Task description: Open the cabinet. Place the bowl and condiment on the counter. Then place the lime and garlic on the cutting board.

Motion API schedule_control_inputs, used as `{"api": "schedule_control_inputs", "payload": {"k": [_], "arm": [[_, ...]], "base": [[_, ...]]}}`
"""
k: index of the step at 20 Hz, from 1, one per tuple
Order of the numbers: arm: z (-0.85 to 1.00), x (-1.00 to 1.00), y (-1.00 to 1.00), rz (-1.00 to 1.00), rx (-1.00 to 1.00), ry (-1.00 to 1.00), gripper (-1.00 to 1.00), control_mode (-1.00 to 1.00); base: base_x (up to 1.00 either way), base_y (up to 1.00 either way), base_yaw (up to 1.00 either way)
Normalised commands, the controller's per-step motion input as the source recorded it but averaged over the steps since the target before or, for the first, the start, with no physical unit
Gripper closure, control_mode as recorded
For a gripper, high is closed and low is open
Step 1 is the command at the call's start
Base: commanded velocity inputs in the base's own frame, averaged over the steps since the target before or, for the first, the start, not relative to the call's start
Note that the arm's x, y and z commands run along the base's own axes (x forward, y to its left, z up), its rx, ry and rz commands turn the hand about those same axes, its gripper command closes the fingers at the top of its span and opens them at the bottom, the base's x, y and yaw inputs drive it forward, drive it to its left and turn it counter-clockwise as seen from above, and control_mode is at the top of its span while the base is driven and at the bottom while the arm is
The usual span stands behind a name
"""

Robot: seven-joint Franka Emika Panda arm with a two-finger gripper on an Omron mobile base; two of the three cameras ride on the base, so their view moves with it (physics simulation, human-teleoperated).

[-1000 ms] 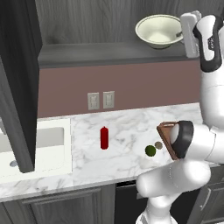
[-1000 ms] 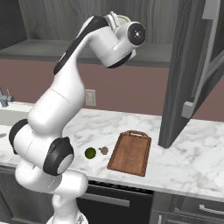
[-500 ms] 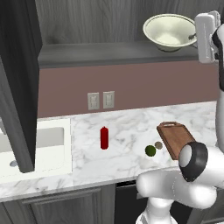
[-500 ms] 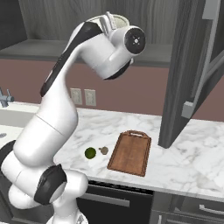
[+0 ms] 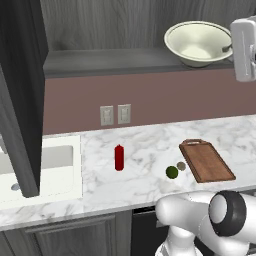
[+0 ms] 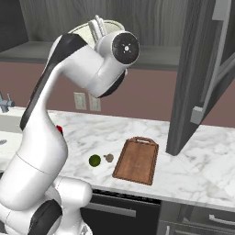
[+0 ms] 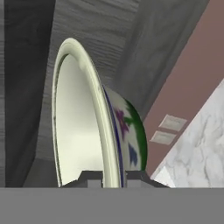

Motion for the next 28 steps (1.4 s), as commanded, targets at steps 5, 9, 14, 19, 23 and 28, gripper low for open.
{"api": "schedule_control_inputs", "payload": {"k": [5,9,14,19,23,28], "arm": [[0.00,-0.48,0.33,0.00,0.02,0.17,1.00,-1.00],[0.00,-0.43,0.25,0.00,0.04,0.23,1.00,-1.00],[0.00,-0.48,0.16,0.00,0.05,0.22,1.00,-1.00],[-0.03,-0.40,0.06,0.00,0.07,0.24,1.00,-1.00],[-0.22,-0.19,0.09,0.00,0.03,0.25,1.00,-1.00],[-0.34,-0.09,0.15,0.00,0.00,0.25,1.00,-1.00]], "base": [[0.00,0.00,0.00],[0.00,0.00,0.00],[0.00,0.00,0.00],[0.00,0.00,0.00],[0.00,0.00,0.00],[0.00,0.00,0.00]]}}
